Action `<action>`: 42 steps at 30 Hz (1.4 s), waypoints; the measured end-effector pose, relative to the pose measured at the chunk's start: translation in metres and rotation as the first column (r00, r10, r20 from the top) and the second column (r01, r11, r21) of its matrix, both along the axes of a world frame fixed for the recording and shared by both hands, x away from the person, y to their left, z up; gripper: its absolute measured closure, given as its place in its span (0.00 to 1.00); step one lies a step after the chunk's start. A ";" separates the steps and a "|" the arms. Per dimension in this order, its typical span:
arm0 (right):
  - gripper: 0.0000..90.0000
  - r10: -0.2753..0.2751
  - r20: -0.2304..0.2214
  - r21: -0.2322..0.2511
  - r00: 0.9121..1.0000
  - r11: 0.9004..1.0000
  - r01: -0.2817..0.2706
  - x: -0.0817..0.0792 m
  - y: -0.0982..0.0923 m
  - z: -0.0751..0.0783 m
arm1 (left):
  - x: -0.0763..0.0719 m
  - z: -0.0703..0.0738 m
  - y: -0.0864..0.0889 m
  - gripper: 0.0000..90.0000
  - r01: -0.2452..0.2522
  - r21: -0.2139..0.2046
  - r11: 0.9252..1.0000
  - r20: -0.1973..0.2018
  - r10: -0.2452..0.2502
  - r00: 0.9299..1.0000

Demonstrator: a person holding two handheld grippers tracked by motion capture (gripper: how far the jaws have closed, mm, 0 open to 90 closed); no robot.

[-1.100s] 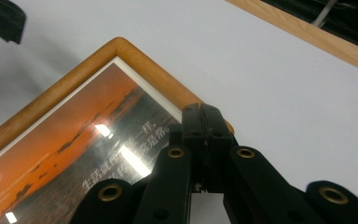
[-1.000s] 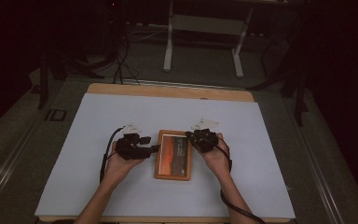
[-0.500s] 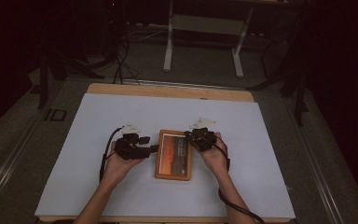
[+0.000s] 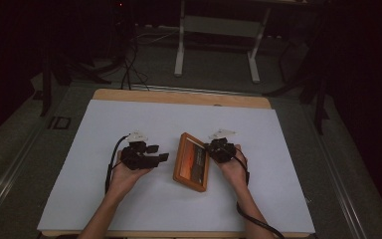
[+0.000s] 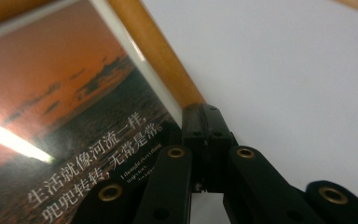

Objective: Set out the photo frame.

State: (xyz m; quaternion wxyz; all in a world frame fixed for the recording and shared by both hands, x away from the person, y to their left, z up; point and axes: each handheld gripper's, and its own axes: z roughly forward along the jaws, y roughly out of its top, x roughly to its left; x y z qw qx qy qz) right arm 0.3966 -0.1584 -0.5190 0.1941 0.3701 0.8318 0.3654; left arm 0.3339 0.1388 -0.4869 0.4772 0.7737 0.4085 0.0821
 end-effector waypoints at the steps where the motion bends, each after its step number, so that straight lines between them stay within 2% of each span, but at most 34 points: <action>1: 1.00 0.000 0.000 0.000 1.000 1.000 0.000 0.000 0.000 0.000 | 0.000 0.000 0.000 0.47 0.000 0.000 1.000 0.000 0.000 1.000; 3: 1.00 -0.002 -0.017 0.033 1.000 0.999 0.003 0.001 -0.003 0.000 | 0.000 0.000 0.000 0.47 0.000 -0.002 1.000 -0.002 0.000 1.000; 7: 1.00 0.003 -0.020 0.014 1.000 1.000 -0.003 0.002 -0.001 0.001 | -0.001 0.001 -0.001 0.47 0.004 -0.003 1.000 -0.003 -0.004 1.000; 12: 1.00 0.003 -0.026 0.037 1.000 0.999 -0.002 0.002 -0.004 0.000 | -0.002 0.002 0.000 0.47 0.004 -0.015 1.000 -0.007 -0.004 1.000; 17: 1.00 0.004 -0.024 0.036 1.000 0.999 -0.003 0.002 -0.003 0.000 | -0.003 0.003 -0.001 0.46 0.001 -0.019 1.000 -0.013 -0.001 1.000; 20: 1.00 0.005 -0.022 0.034 1.000 0.999 -0.004 0.002 -0.003 -0.001 | -0.006 0.004 -0.001 0.45 -0.001 -0.047 0.999 -0.026 0.000 1.000; 24: 1.00 0.005 -0.021 0.033 1.000 0.999 -0.004 0.002 -0.003 -0.001 | -0.009 0.004 -0.005 0.43 0.009 -0.061 0.998 -0.037 -0.011 0.999; 28: 1.00 0.004 -0.019 0.033 1.000 0.999 -0.003 0.002 -0.003 -0.001 | -0.012 0.002 -0.012 0.40 0.020 -0.052 0.998 -0.044 -0.022 0.999; 31: 1.00 0.005 -0.018 0.035 1.000 0.999 -0.005 0.001 -0.004 -0.001 | -0.013 0.001 -0.016 0.33 0.017 -0.045 0.999 -0.058 -0.020 0.998; 42: 1.00 0.007 -0.016 0.040 1.000 0.999 -0.007 0.001 -0.004 -0.001 | -0.025 -0.006 -0.032 0.21 0.036 -0.033 0.999 -0.096 -0.039 0.995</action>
